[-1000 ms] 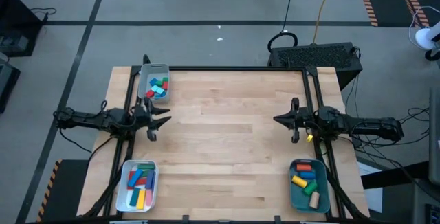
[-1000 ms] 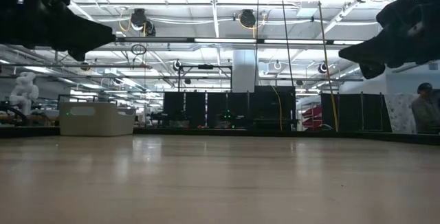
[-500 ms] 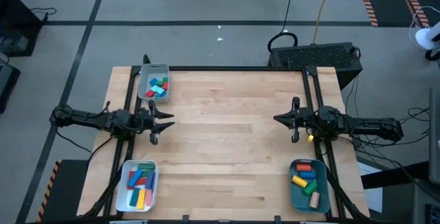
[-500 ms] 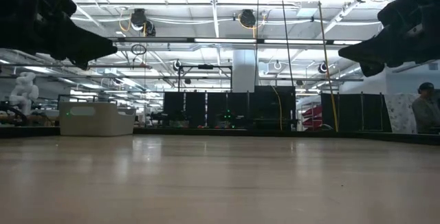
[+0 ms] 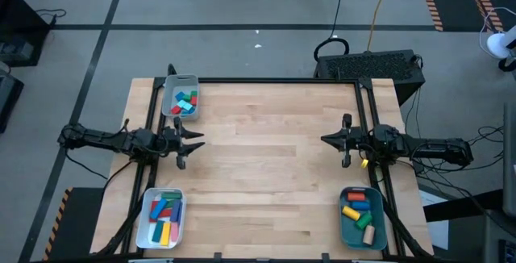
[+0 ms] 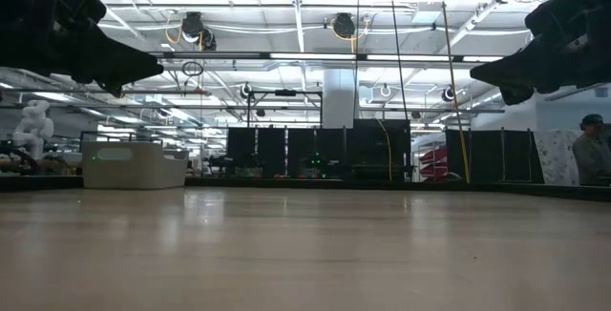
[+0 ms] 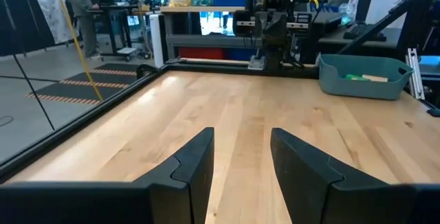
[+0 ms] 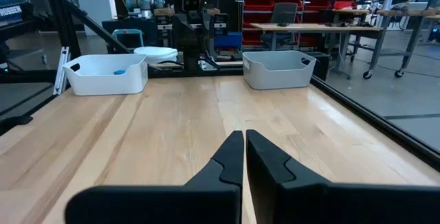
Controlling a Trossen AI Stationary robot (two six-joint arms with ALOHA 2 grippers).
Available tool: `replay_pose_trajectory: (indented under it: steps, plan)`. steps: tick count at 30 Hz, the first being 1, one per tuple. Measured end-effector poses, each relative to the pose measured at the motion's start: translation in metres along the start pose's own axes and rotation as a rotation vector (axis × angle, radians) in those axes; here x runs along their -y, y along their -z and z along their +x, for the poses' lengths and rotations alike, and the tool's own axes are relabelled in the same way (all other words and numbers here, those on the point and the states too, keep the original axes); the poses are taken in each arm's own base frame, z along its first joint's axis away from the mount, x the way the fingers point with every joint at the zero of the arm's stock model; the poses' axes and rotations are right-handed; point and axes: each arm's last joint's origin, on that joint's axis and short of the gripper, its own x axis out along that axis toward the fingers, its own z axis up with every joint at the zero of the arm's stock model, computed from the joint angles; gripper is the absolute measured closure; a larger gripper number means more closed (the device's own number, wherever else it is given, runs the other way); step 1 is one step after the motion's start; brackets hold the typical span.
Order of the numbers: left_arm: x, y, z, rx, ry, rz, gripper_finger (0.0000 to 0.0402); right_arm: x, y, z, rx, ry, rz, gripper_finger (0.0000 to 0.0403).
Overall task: Sort blocks by size
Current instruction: Return to Home Position
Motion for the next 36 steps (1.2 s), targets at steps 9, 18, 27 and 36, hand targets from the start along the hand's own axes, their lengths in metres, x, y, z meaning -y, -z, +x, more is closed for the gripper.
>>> replay_pose_trajectory:
  steps: [9, 18, 27, 36]
  plan:
    - [0.0, 0.0, 0.0, 0.0, -0.001, -0.001, 0.0256, 0.0, 0.0, 0.0, 0.0, -0.001, -0.001, 0.0403]
    - [0.0, 0.0001, 0.0, 0.0, -0.002, -0.001, 0.0256, 0.0, 0.0, 0.0, 0.0, -0.001, 0.043, 0.0403]
    - [-0.0001, 0.0001, 0.0, 0.0, -0.002, -0.002, 0.0256, 0.0, 0.0, 0.0, 0.0, -0.001, 0.044, 0.0403]
    - [-0.0001, 0.0003, 0.0001, -0.001, -0.004, -0.002, 0.0256, 0.0, 0.0, 0.0, 0.0, -0.001, 0.044, 0.0403]
